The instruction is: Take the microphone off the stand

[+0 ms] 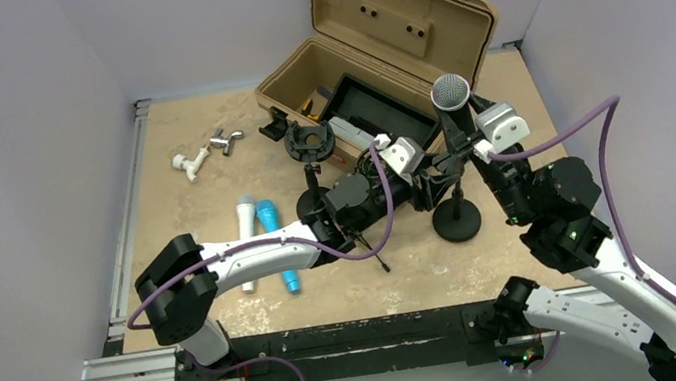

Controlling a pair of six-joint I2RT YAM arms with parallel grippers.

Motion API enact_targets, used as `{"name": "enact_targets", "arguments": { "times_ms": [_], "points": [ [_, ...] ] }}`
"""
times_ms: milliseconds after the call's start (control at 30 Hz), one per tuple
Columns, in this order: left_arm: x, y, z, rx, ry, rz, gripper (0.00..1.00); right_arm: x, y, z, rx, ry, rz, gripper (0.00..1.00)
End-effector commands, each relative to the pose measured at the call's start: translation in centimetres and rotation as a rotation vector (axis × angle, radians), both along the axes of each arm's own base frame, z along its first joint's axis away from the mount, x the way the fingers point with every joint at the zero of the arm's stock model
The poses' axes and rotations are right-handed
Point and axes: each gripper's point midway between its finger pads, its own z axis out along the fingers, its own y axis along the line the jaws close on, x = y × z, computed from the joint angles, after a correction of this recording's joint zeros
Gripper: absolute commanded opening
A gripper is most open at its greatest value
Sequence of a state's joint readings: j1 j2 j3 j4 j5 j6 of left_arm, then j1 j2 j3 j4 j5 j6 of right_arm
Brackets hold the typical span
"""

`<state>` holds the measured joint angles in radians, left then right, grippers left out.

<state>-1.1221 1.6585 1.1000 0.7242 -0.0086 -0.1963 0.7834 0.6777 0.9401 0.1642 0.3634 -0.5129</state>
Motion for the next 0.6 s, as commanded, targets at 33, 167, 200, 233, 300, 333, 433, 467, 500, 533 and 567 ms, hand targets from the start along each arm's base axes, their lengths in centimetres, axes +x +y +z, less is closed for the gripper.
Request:
{"name": "enact_targets", "arguments": {
  "times_ms": [33,167,200,233,300,333,433,467,500,533,567],
  "points": [
    [2.4,0.8,-1.4,0.070,0.057,0.124,0.25,-2.8,-0.6,4.9,0.137,-0.170,0.089,0.00],
    [3.2,1.1,-1.1,0.066,0.084,0.172,0.41,-1.9,-1.0,3.5,0.146,-0.131,0.036,0.00],
    [3.2,1.1,-1.2,0.073,0.087,0.176,0.42,-1.8,-1.2,3.5,0.154,-0.131,0.025,0.00],
    [3.3,1.1,-1.4,0.077,0.090,0.177,0.44,-1.7,-1.4,3.4,0.157,-0.129,0.015,0.00],
    [3.2,1.1,-1.4,0.077,0.092,0.175,0.47,-1.4,-1.5,3.2,0.148,-0.119,-0.007,0.00],
    [3.2,1.1,-1.5,0.077,0.094,0.175,0.50,-1.2,-1.5,3.0,0.143,-0.111,-0.014,0.00],
    [3.2,1.1,-1.5,0.079,0.095,0.174,0.62,-0.9,-1.5,2.6,0.138,-0.099,-0.025,0.00],
    [3.2,1.1,-1.5,0.080,0.095,0.175,0.63,-1.0,-1.5,2.7,0.140,-0.101,-0.023,0.00],
    [3.2,1.1,-1.5,0.079,0.094,0.175,0.64,-1.0,-1.5,2.7,0.143,-0.105,-0.022,0.00],
    [3.2,1.1,-1.5,0.079,0.094,0.174,0.65,-1.0,-1.6,2.7,0.143,-0.105,-0.024,0.00],
    [3.2,1.0,-1.5,0.079,0.094,0.170,0.66,-1.0,-1.6,2.7,0.141,-0.104,-0.026,0.00]
  ]
}}
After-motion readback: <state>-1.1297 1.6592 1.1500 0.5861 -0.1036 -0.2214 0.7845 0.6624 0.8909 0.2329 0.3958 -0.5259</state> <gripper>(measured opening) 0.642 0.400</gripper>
